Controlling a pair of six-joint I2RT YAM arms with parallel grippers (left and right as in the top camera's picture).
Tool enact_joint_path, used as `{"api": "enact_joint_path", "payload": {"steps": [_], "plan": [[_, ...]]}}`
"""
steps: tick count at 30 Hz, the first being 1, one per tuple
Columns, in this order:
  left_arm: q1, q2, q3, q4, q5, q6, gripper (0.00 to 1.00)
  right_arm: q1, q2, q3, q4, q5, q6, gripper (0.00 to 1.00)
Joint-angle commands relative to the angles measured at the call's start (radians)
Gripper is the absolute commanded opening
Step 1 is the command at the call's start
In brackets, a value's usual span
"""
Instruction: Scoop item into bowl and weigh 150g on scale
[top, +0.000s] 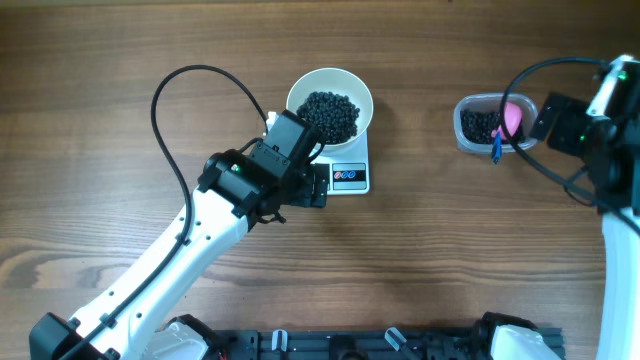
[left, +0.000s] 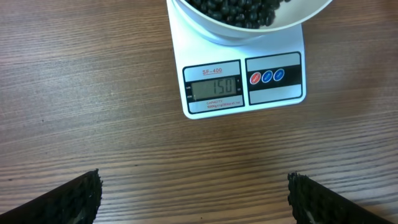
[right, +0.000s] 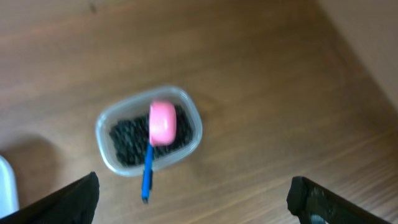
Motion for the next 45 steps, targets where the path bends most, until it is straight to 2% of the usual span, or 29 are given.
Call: {"api": "enact_joint_path", "payload": {"steps": [1, 6, 9, 13, 20, 27, 30, 32, 37, 41, 45], "plan": [[-0.002, -0.014, -0.007, 0.002, -0.013, -0.012, 1.00, 0.002, -0.061, 0.009, 0.053, -0.081, -0.042, 1.00], [-0.002, -0.014, -0.006, 0.002, -0.013, -0.012, 1.00, 0.002, -0.166, 0.009, 0.002, -0.323, -0.261, 1.00], [-0.002, -0.014, -0.007, 0.002, -0.013, -0.013, 1.00, 0.002, -0.225, 0.009, -0.160, -0.335, -0.373, 1.00], [-0.002, -0.014, -0.007, 0.002, -0.013, -0.013, 1.00, 0.002, -0.233, 0.009, -0.294, -0.336, -0.382, 1.00], [-0.002, -0.014, -0.006, 0.002, -0.013, -0.013, 1.00, 0.002, -0.155, 0.009, -0.311, -0.336, -0.381, 1.00], [-0.002, -0.014, -0.007, 0.002, -0.013, -0.013, 1.00, 0.002, 0.016, 0.009, -0.329, -0.267, -0.382, 1.00], [-0.002, -0.014, -0.007, 0.002, -0.013, -0.013, 1.00, 0.002, 0.052, 0.009, -0.314, -0.293, -0.380, 1.00], [-0.002, -0.014, -0.007, 0.002, -0.013, -0.012, 1.00, 0.002, -0.018, 0.008, -0.273, -0.293, -0.382, 1.00], [-0.002, -0.014, -0.006, 0.002, -0.013, -0.012, 1.00, 0.050, -0.320, 0.007, -0.239, -0.294, -0.380, 1.00], [-0.001, -0.014, -0.006, 0.002, -0.013, -0.013, 1.00, 0.069, -0.428, -0.045, -0.209, -0.294, -0.381, 1.00], [-0.002, -0.014, -0.007, 0.002, -0.013, -0.012, 1.00, 0.124, -0.589, -0.375, 0.096, -0.290, -0.382, 1.00]]}}
